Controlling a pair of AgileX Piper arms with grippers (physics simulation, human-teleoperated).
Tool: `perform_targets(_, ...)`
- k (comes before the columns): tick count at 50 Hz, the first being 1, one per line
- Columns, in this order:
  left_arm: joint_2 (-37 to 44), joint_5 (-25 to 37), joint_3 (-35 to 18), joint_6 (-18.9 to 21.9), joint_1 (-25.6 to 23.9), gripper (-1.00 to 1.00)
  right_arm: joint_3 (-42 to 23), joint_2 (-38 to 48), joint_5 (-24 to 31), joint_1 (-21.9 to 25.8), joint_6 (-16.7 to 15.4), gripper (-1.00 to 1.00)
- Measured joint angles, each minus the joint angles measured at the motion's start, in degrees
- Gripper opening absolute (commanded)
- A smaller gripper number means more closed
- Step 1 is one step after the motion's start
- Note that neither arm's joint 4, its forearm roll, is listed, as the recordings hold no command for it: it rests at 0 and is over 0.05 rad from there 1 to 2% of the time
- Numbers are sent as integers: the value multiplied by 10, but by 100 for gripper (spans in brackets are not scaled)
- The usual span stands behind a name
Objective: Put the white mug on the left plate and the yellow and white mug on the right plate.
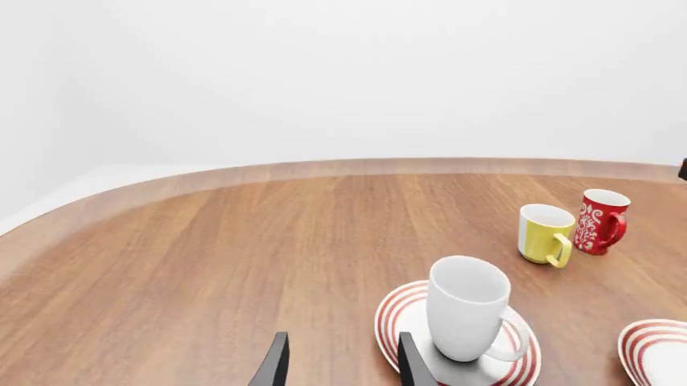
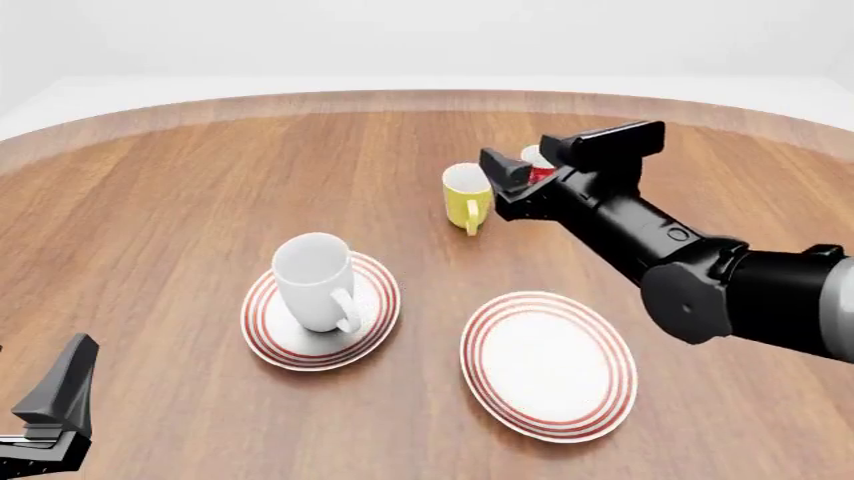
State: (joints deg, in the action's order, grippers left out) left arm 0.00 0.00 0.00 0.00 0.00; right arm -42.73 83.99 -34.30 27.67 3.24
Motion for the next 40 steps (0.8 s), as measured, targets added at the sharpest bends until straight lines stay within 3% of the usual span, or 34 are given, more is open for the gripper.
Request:
perform_targets(17, 0, 0, 0, 0, 0, 100, -47, 66, 18, -1, -5, 100)
perform_targets(40, 0, 0, 0, 0, 0, 100, -92, 124, 39, -12, 12, 100)
